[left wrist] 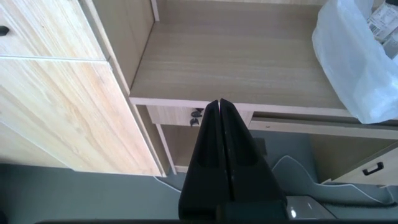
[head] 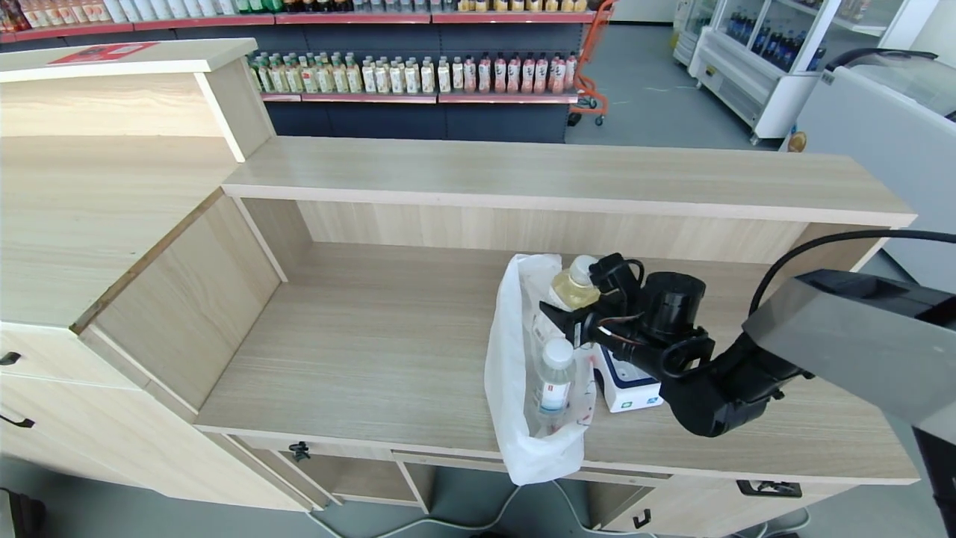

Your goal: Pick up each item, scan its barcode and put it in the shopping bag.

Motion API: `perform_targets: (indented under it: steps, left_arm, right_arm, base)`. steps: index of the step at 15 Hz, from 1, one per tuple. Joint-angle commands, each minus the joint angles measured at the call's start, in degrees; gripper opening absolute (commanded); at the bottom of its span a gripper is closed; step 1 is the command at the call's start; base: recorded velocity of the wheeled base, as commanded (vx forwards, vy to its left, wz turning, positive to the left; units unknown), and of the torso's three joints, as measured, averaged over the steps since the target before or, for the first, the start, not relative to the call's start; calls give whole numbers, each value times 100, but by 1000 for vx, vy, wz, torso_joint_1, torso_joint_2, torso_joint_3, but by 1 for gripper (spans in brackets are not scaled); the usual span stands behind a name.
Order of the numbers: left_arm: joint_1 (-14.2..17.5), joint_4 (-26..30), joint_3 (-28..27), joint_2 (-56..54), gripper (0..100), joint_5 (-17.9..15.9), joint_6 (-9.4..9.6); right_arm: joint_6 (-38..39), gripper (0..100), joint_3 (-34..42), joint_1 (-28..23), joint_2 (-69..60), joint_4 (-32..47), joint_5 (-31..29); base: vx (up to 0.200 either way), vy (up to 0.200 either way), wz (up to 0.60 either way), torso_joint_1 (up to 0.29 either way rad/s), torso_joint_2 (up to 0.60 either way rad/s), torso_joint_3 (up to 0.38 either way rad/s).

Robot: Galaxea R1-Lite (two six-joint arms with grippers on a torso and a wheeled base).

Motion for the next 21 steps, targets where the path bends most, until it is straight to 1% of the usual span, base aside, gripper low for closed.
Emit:
perform_targets:
  steps: [1, 8, 12, 21]
  left_arm:
    - [0, 2, 1, -2, 0, 2, -1]
    - [0, -7, 1, -2, 0, 2, -1]
    - [0, 2, 1, -2, 0, 2, -1]
    - [0, -7, 1, -2, 0, 2, 16]
  right_arm:
    - [-42, 0, -142, -11, 336, -17, 1]
    - [-288, 0, -643, -160, 643, 18, 1]
    - [-305, 0, -652, -160, 749, -26, 1]
    - [-516, 0, -933, -169, 1065, -44, 45]
  base:
    - [0, 0, 0, 0, 0, 0]
    - [0, 0, 0, 0, 0, 0]
    - [0, 0, 0, 0, 0, 0]
    - [0, 0, 0, 0, 0, 0]
